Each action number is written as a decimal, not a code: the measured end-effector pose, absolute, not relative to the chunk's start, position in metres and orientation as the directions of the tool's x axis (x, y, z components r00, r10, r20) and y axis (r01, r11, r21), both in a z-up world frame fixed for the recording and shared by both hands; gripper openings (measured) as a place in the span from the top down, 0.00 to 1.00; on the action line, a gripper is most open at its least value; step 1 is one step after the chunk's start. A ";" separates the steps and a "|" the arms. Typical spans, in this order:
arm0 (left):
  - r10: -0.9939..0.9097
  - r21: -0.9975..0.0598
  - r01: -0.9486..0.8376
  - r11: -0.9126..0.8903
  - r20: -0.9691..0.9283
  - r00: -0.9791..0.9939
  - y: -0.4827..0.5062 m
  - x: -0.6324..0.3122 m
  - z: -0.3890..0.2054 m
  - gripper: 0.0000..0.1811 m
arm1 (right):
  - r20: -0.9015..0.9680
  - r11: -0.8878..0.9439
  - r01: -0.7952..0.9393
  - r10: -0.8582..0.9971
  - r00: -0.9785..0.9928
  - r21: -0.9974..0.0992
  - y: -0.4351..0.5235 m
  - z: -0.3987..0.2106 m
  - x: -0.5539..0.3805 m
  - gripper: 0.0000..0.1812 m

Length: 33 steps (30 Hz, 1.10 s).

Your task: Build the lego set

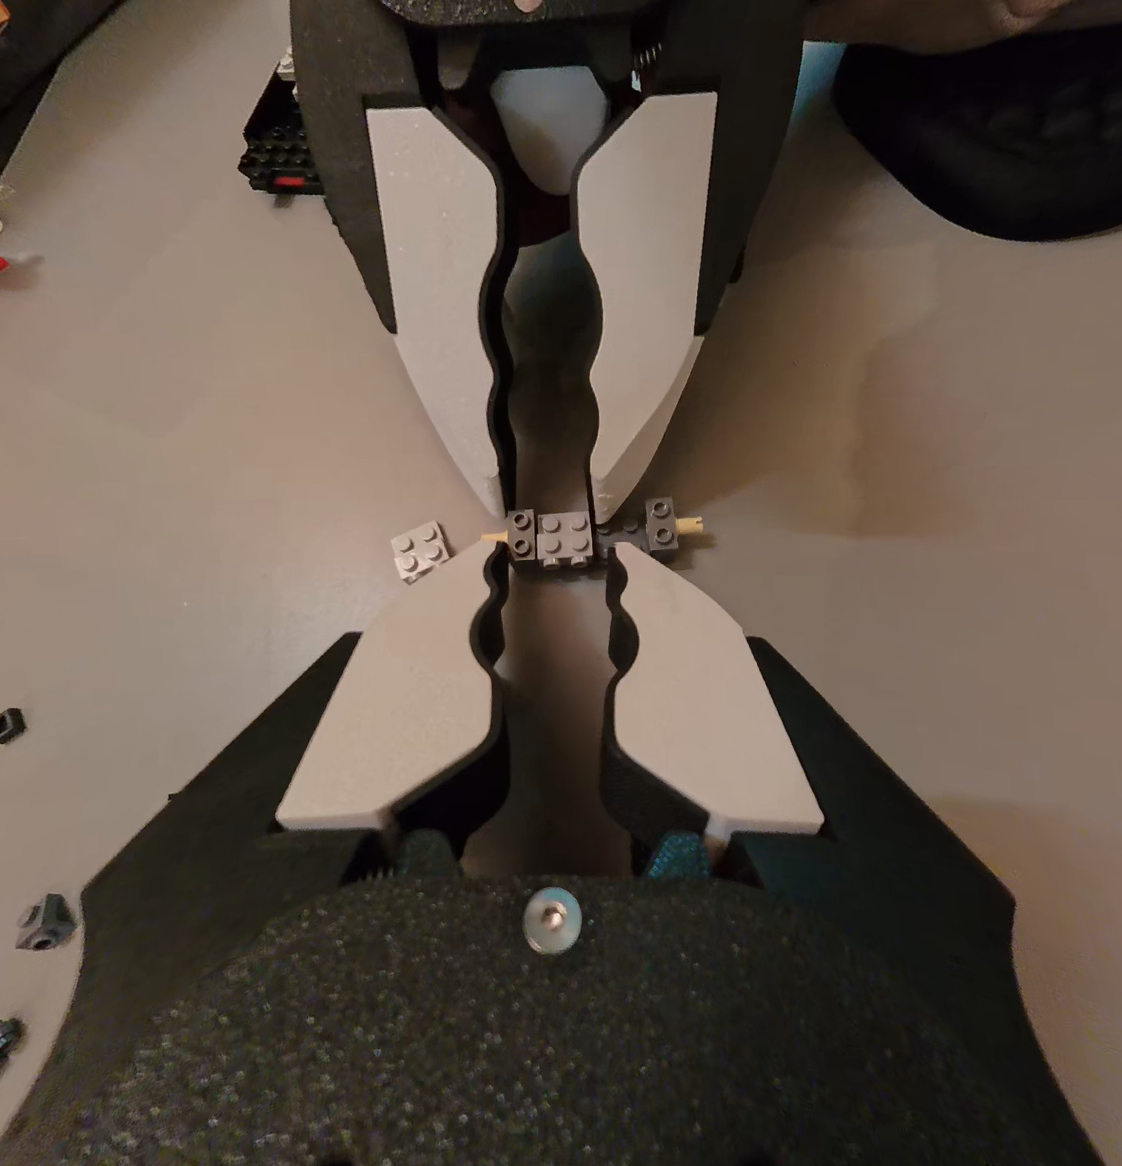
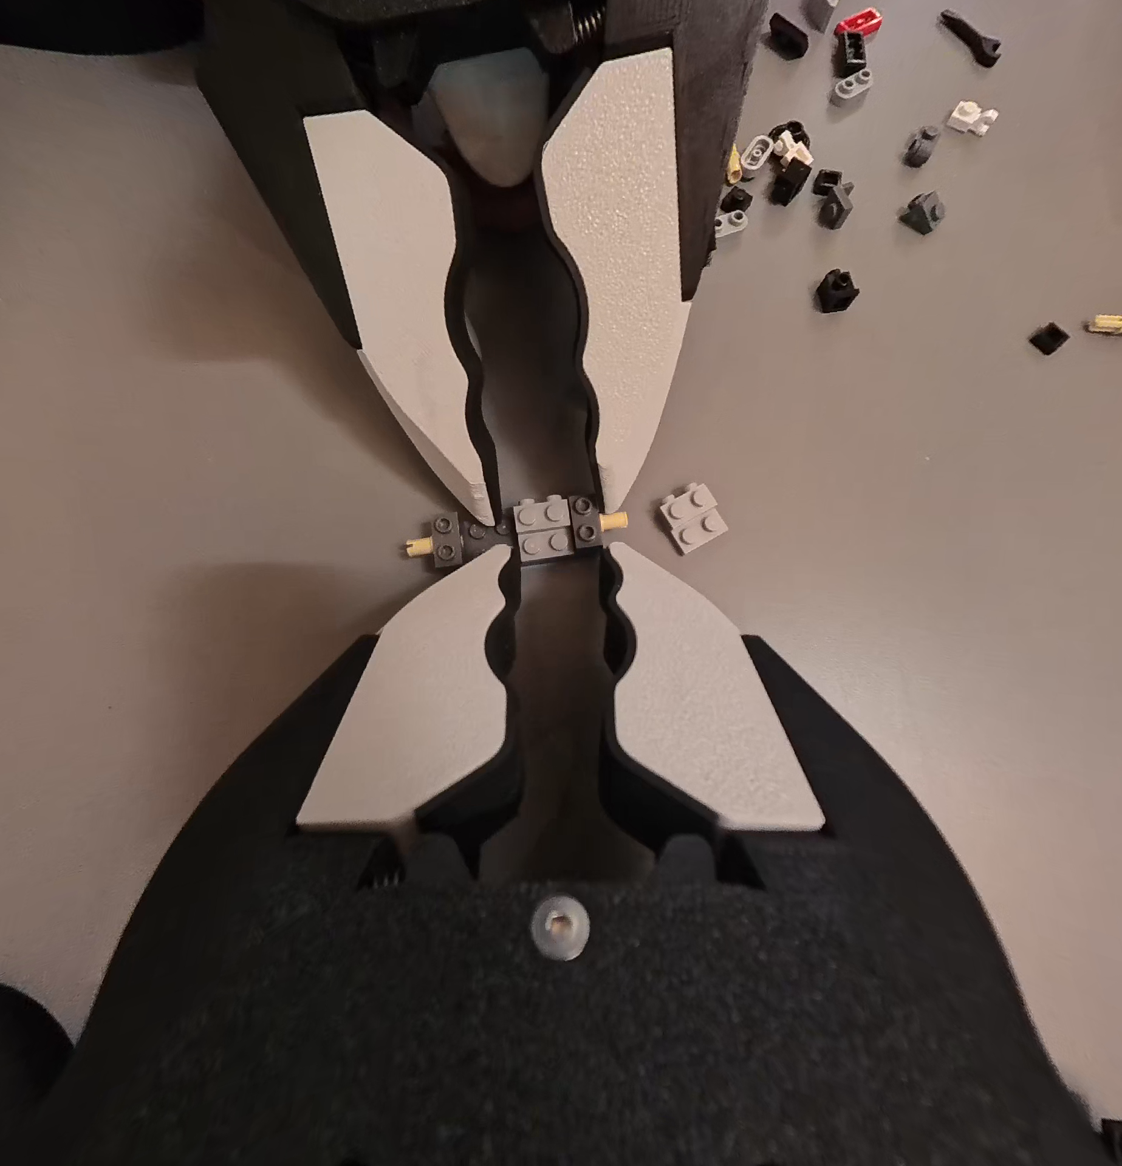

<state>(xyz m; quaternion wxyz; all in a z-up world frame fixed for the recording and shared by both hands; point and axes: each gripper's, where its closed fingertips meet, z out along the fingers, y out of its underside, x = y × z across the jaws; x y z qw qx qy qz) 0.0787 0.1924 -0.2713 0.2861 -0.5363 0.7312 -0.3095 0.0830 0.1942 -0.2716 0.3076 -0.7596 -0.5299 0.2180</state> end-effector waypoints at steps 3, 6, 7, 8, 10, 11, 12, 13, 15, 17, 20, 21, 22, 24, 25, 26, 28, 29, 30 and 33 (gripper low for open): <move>-0.962 -0.761 -0.607 0.230 -0.082 -0.261 0.192 0.078 -0.271 0.85 | -0.008 -0.250 0.670 0.940 0.342 -0.699 0.194 -0.272 0.083 0.87; -0.962 -0.761 -0.607 0.229 -0.081 -0.261 0.192 0.079 -0.271 0.85 | -0.008 -0.250 0.669 0.940 0.342 -0.700 0.194 -0.272 0.083 0.87; -0.962 -0.762 -0.606 0.227 -0.081 -0.259 0.192 0.079 -0.271 0.85 | -0.008 -0.249 0.669 0.940 0.342 -0.700 0.194 -0.271 0.083 0.87; -0.964 -0.763 -0.606 0.224 -0.081 -0.254 0.193 0.079 -0.271 0.87 | -0.009 -0.248 0.669 0.941 0.339 -0.700 0.193 -0.271 0.082 0.87; -0.964 -0.763 -0.607 0.222 -0.078 -0.254 0.193 0.079 -0.270 0.87 | -0.006 -0.246 0.671 0.941 0.339 -0.700 0.193 -0.272 0.082 0.87; -0.964 -0.763 -0.607 0.222 -0.079 -0.254 0.193 0.079 -0.270 0.87 | -0.004 -0.245 0.671 0.941 0.339 -0.700 0.193 -0.272 0.082 0.87; -0.964 -0.763 -0.607 0.223 -0.079 -0.254 0.193 0.079 -0.270 0.87 | -0.004 -0.245 0.671 0.941 0.339 -0.700 0.193 -0.272 0.082 0.87; -0.964 -0.763 -0.607 0.223 -0.079 -0.255 0.193 0.079 -0.270 0.87 | -0.005 -0.246 0.671 0.941 0.339 -0.700 0.193 -0.272 0.082 0.87; -0.964 -0.762 -0.607 0.224 -0.080 -0.254 0.193 0.079 -0.270 0.87 | -0.003 -0.244 0.672 0.941 0.338 -0.700 0.193 -0.272 0.082 0.87; -0.964 -0.762 -0.608 0.222 -0.078 -0.255 0.192 0.078 -0.270 0.87 | -0.004 -0.243 0.672 0.942 0.336 -0.700 0.193 -0.272 0.082 0.87; -0.965 -0.764 -0.608 0.219 -0.075 -0.253 0.192 0.077 -0.270 0.87 | -0.005 -0.242 0.671 0.943 0.334 -0.700 0.192 -0.272 0.081 0.87; -0.965 -0.764 -0.607 0.219 -0.076 -0.252 0.192 0.077 -0.270 0.87 | -0.007 -0.243 0.671 0.943 0.334 -0.701 0.192 -0.272 0.081 0.87; -0.965 -0.764 -0.607 0.219 -0.076 -0.252 0.192 0.077 -0.270 0.87 | -0.010 -0.244 0.669 0.942 0.334 -0.702 0.192 -0.272 0.081 0.87; -0.965 -0.766 -0.605 0.219 -0.078 -0.250 0.192 0.077 -0.270 0.87 | -0.013 -0.247 0.666 0.942 0.336 -0.703 0.192 -0.272 0.081 0.87; -0.965 -0.766 -0.604 0.220 -0.080 -0.250 0.192 0.077 -0.270 0.87 | -0.012 -0.247 0.669 0.942 0.336 -0.701 0.192 -0.272 0.081 0.87; -0.965 -0.768 -0.601 0.221 -0.084 -0.249 0.192 0.077 -0.269 0.87 | -0.010 -0.247 0.670 0.941 0.337 -0.701 0.192 -0.272 0.082 0.87; -0.965 -0.772 -0.596 0.223 -0.089 -0.247 0.192 0.077 -0.268 0.87 | -0.014 -0.251 0.668 0.941 0.339 -0.701 0.193 -0.272 0.082 0.86; -0.965 -0.773 -0.594 0.225 -0.092 -0.245 0.192 0.077 -0.268 0.87 | -0.011 -0.251 0.672 0.941 0.339 -0.696 0.193 -0.273 0.083 0.86; -0.965 -0.774 -0.592 0.226 -0.097 -0.243 0.193 0.077 -0.268 0.87 | -0.010 -0.250 0.674 0.941 0.338 -0.696 0.193 -0.274 0.083 0.86; -0.965 -0.778 -0.584 0.231 -0.107 -0.240 0.193 0.076 -0.266 0.87 | -0.024 -0.257 0.666 0.941 0.338 -0.700 0.192 -0.273 0.083 0.85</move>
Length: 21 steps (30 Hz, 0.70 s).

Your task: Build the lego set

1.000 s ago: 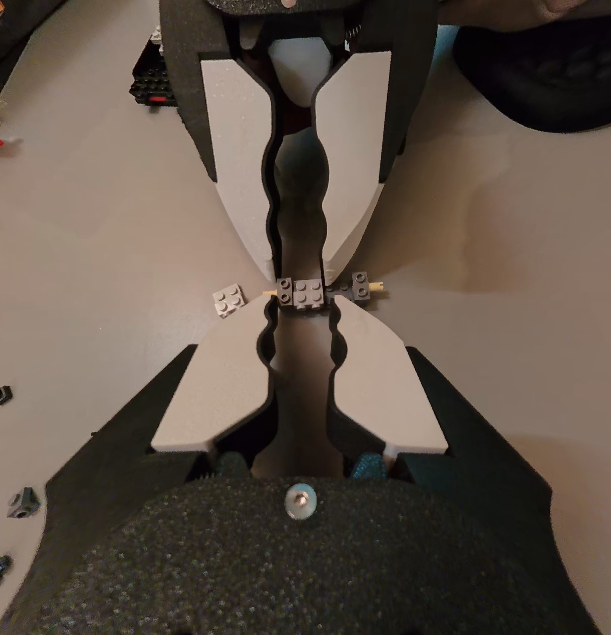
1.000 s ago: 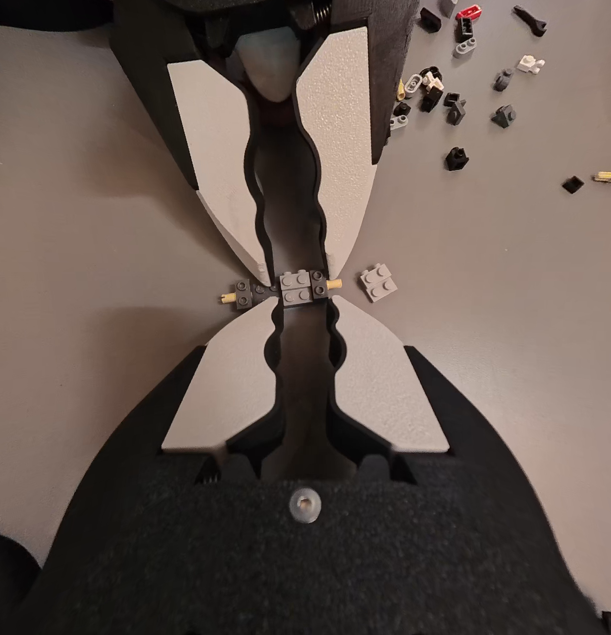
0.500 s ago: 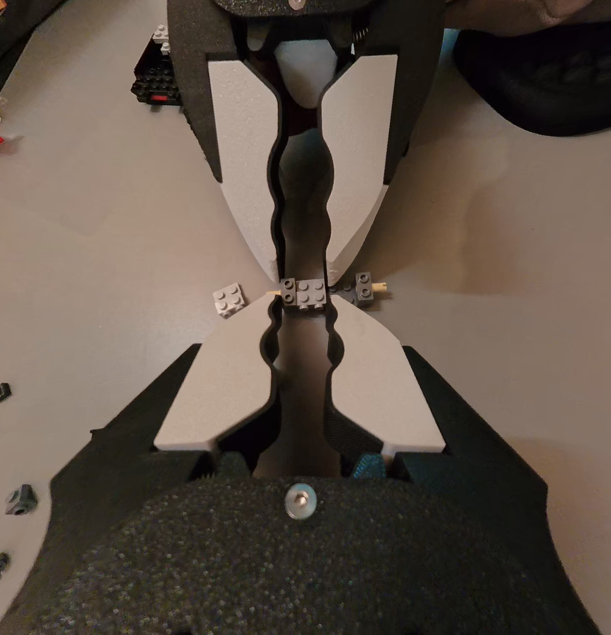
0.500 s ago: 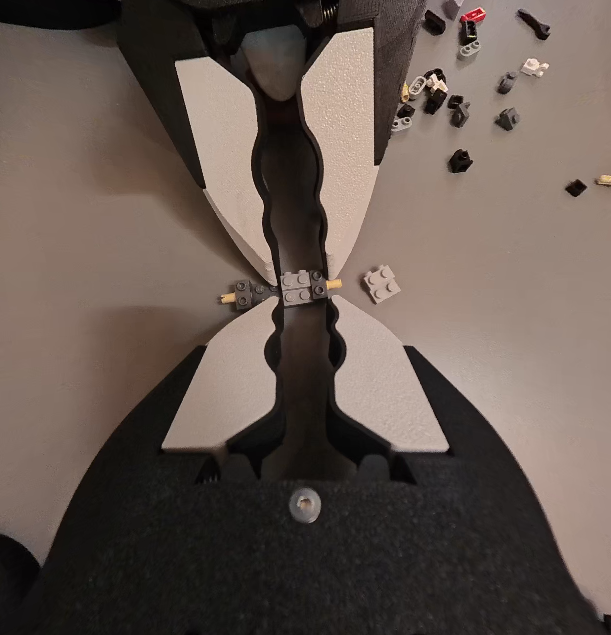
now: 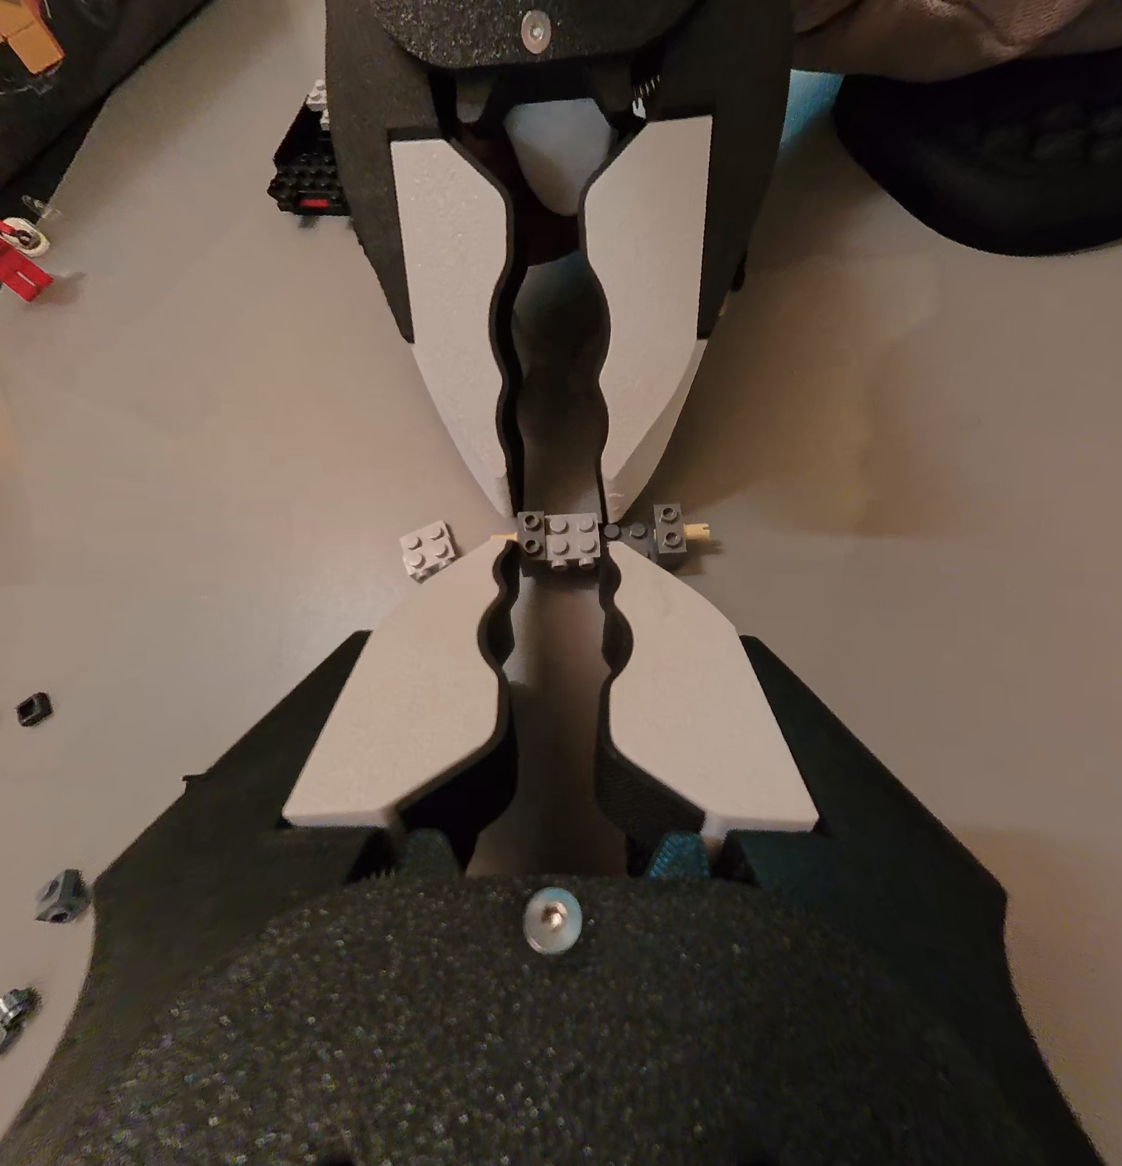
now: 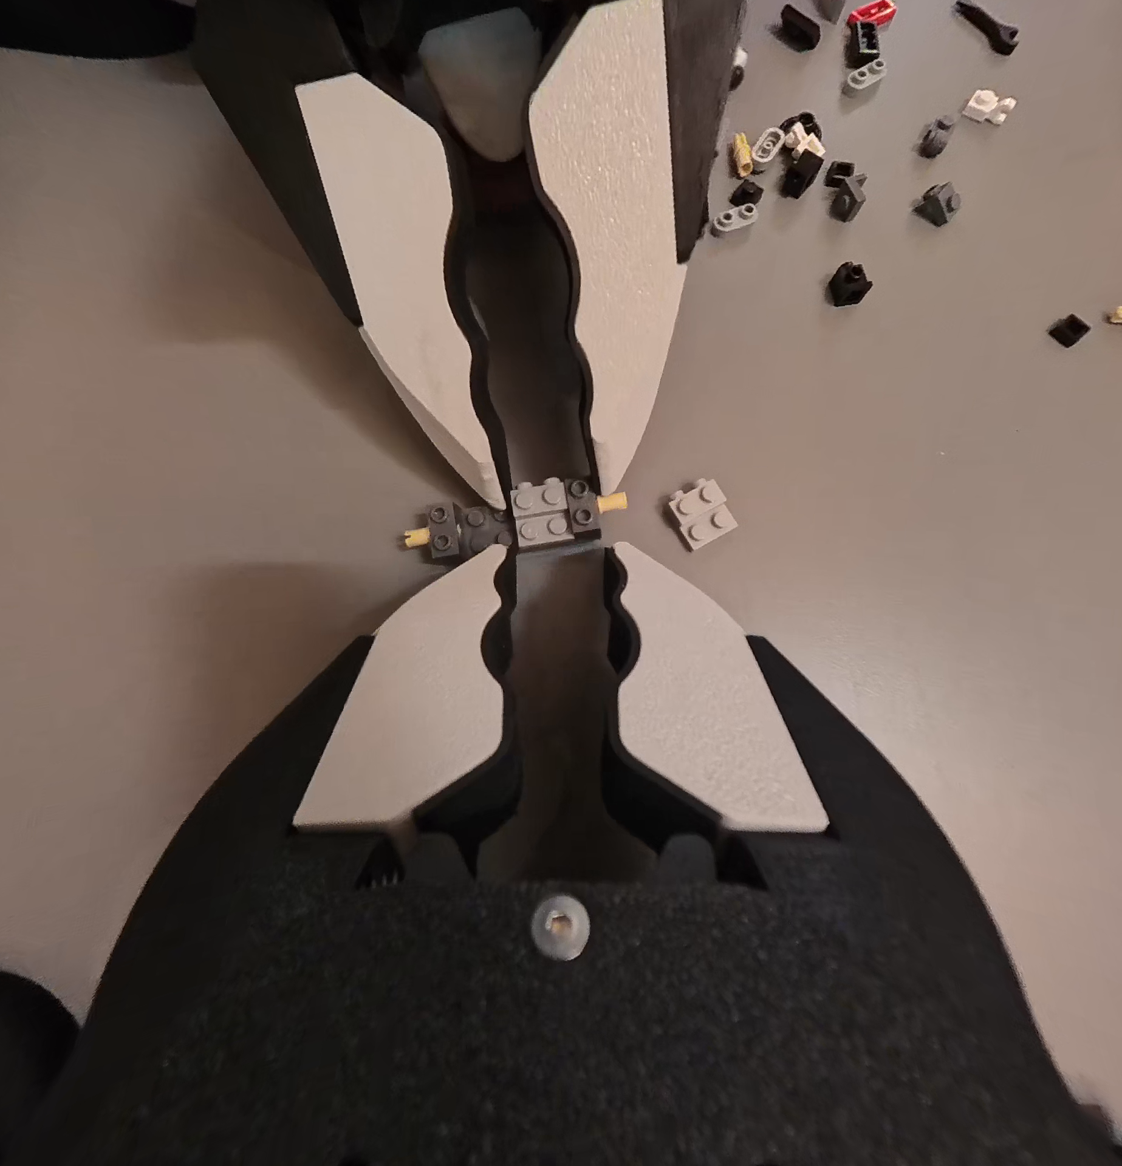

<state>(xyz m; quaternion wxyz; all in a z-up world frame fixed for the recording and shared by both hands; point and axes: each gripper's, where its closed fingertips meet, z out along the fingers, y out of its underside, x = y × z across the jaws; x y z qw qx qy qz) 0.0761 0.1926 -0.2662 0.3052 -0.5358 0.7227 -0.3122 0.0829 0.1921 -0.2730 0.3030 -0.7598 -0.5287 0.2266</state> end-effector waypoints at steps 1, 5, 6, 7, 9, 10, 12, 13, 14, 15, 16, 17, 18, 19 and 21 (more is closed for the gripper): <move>-0.965 -0.781 -0.580 0.232 -0.109 -0.239 0.193 0.076 -0.265 0.87 | -0.032 -0.262 0.663 0.940 0.338 -0.702 0.192 -0.273 0.083 0.85; -0.965 -0.802 -0.551 0.231 -0.119 -0.232 0.192 0.076 -0.259 0.87 | -0.076 -0.297 0.641 0.934 0.350 -0.708 0.190 -0.270 0.085 0.84; -0.965 -0.806 -0.544 0.233 -0.123 -0.230 0.192 0.075 -0.258 0.87 | -0.099 -0.312 0.626 0.931 0.351 -0.715 0.189 -0.269 0.085 0.83; -0.965 -0.811 -0.535 0.237 -0.131 -0.229 0.192 0.075 -0.257 0.87 | -0.137 -0.334 0.609 0.928 0.347 -0.719 0.186 -0.267 0.084 0.82; -0.963 -0.822 -0.512 0.251 -0.156 -0.222 0.192 0.075 -0.252 0.87 | -0.182 -0.371 0.573 0.915 0.361 -0.731 0.187 -0.262 0.085 0.81; -0.962 -0.828 -0.499 0.255 -0.165 -0.217 0.191 0.075 -0.250 0.87 | -0.207 -0.389 0.551 0.908 0.364 -0.738 0.186 -0.259 0.086 0.81; -0.961 -0.842 -0.471 0.263 -0.186 -0.205 0.191 0.076 -0.243 0.87 | -0.275 -0.446 0.491 0.882 0.382 -0.748 0.184 -0.251 0.086 0.80; -0.959 -0.847 -0.456 0.274 -0.205 -0.196 0.191 0.076 -0.239 0.87 | -0.318 -0.477 0.444 0.866 0.386 -0.759 0.182 -0.244 0.085 0.79; -0.956 -0.852 -0.439 0.285 -0.224 -0.187 0.192 0.076 -0.233 0.87 | -0.367 -0.510 0.384 0.845 0.389 -0.770 0.179 -0.237 0.084 0.79; -0.954 -0.857 -0.422 0.294 -0.240 -0.179 0.192 0.075 -0.228 0.87 | -0.414 -0.545 0.312 0.819 0.397 -0.778 0.178 -0.229 0.084 0.78; -0.952 -0.862 -0.406 0.304 -0.256 -0.168 0.192 0.075 -0.222 0.87 | -0.462 -0.578 0.234 0.789 0.406 -0.782 0.177 -0.221 0.084 0.78; -0.948 -0.863 -0.394 0.316 -0.276 -0.158 0.192 0.075 -0.217 0.87 | -0.509 -0.609 0.159 0.757 0.411 -0.777 0.176 -0.214 0.083 0.78; -0.944 -0.863 -0.381 0.331 -0.296 -0.149 0.192 0.076 -0.212 0.87 | -0.545 -0.631 0.089 0.726 0.420 -0.771 0.176 -0.209 0.084 0.77; -0.939 -0.864 -0.367 0.344 -0.314 -0.141 0.192 0.076 -0.207 0.87 | -0.569 -0.641 0.029 0.701 0.431 -0.767 0.175 -0.206 0.084 0.77; -0.928 -0.861 -0.347 0.371 -0.350 -0.125 0.190 0.077 -0.199 0.87 | -0.599 -0.646 -0.059 0.667 0.443 -0.761 0.174 -0.201 0.083 0.77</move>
